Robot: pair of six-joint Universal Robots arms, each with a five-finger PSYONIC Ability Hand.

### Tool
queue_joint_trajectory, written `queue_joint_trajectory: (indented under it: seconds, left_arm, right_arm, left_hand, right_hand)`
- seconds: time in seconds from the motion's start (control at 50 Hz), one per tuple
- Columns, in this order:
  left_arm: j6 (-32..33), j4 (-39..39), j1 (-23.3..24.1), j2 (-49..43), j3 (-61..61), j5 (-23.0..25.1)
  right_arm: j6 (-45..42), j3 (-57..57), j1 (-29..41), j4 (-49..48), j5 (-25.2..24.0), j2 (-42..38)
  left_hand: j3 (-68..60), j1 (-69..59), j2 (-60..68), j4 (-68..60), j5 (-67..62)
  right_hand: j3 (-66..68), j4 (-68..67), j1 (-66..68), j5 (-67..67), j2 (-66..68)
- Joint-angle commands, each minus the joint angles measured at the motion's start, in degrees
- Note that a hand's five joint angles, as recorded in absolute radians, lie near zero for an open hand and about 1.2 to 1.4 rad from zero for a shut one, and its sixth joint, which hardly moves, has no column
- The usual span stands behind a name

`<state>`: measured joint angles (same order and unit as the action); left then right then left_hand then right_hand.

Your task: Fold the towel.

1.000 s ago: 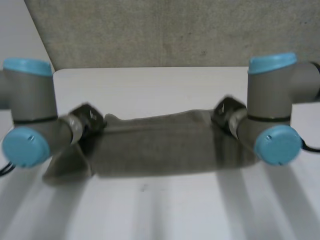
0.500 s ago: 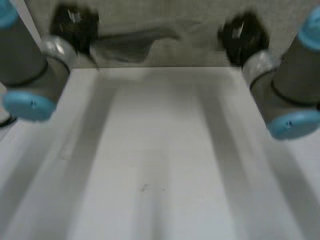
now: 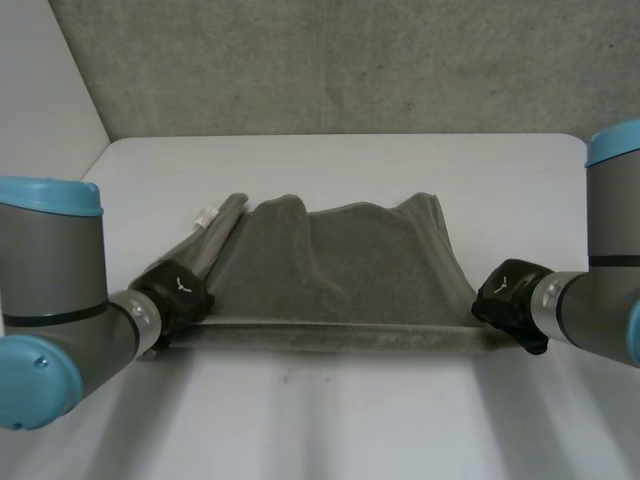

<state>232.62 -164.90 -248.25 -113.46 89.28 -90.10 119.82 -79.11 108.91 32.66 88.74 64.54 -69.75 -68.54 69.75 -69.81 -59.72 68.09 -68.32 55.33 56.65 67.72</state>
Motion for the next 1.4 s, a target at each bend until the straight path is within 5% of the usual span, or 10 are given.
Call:
queue_joint_trajectory:
  seconds: [0.02,0.2,0.48,0.56,0.7,0.92,1.02,1.12,1.22,1.4]
  left_arm:
    - [-1.7,-4.9,-0.2,1.6,1.2,-0.2]
    - [-6.1,-14.1,-2.3,1.8,3.3,-1.6]
    - [-6.3,-14.9,-2.8,1.8,5.8,-4.3]
    - [-5.5,-14.6,-2.9,2.3,7.5,-4.3]
    - [-1.6,-11.9,-3.3,2.0,6.9,-3.7]
    - [10.1,-10.2,-3.6,-7.6,-22.0,-4.7]
    - [1.3,-12.5,-0.8,-9.3,-45.2,-5.1]
    - [-24.1,-20.8,-1.0,-4.6,-55.1,-4.4]
    - [-34.4,-20.7,-5.1,-0.5,-49.6,-1.8]
    - [-33.3,-14.6,-7.0,-2.8,-28.6,7.7]
  right_arm:
    - [0.6,-3.0,-0.2,-3.0,-0.8,0.6]
    - [4.7,-4.0,-2.3,-10.1,-0.7,0.8]
    - [5.2,-5.3,-3.0,-10.2,-0.9,1.0]
    - [4.8,-6.6,-2.4,-9.9,-0.9,0.4]
    - [-0.1,-6.6,-1.9,-8.1,-0.5,-2.4]
    - [0.4,28.0,-0.3,-19.3,4.0,-10.0]
    - [9.6,42.7,0.5,-35.5,6.5,-8.6]
    - [21.1,32.1,-0.3,-54.6,7.0,3.8]
    - [20.2,22.2,-0.3,-54.6,4.0,6.3]
    - [14.2,10.9,-0.3,-37.6,-3.0,1.3]
  left_hand:
    - [10.9,9.7,-10.9,10.9,10.8]
    - [15.8,14.6,-15.8,15.9,15.8]
    - [16.0,14.8,-16.0,16.0,15.9]
    - [-10.1,-11.3,10.1,-10.1,-10.2]
    - [-10.2,-11.5,10.3,-10.2,-10.3]
    - [-10.2,-11.5,10.3,-10.2,-10.3]
    - [-10.2,-11.5,10.3,-10.2,-10.3]
    - [-10.2,-11.5,10.3,-10.2,-10.3]
    - [-10.2,-11.5,10.3,-10.2,-10.3]
    - [-10.2,-11.5,10.3,-10.2,-10.3]
  right_hand:
    - [11.9,-11.7,24.7,13.3,12.3]
    - [11.9,-11.7,24.7,13.3,12.3]
    - [11.9,-11.7,24.7,13.3,12.3]
    - [11.9,-11.7,24.7,13.3,12.3]
    - [11.9,-11.7,24.7,13.3,12.3]
    - [11.9,-11.7,24.7,13.3,12.3]
    - [11.9,-11.7,24.7,13.3,12.3]
    - [11.9,-11.7,24.7,13.3,12.3]
    - [11.9,-11.7,24.7,13.3,12.3]
    - [11.9,-11.7,24.7,13.3,12.3]
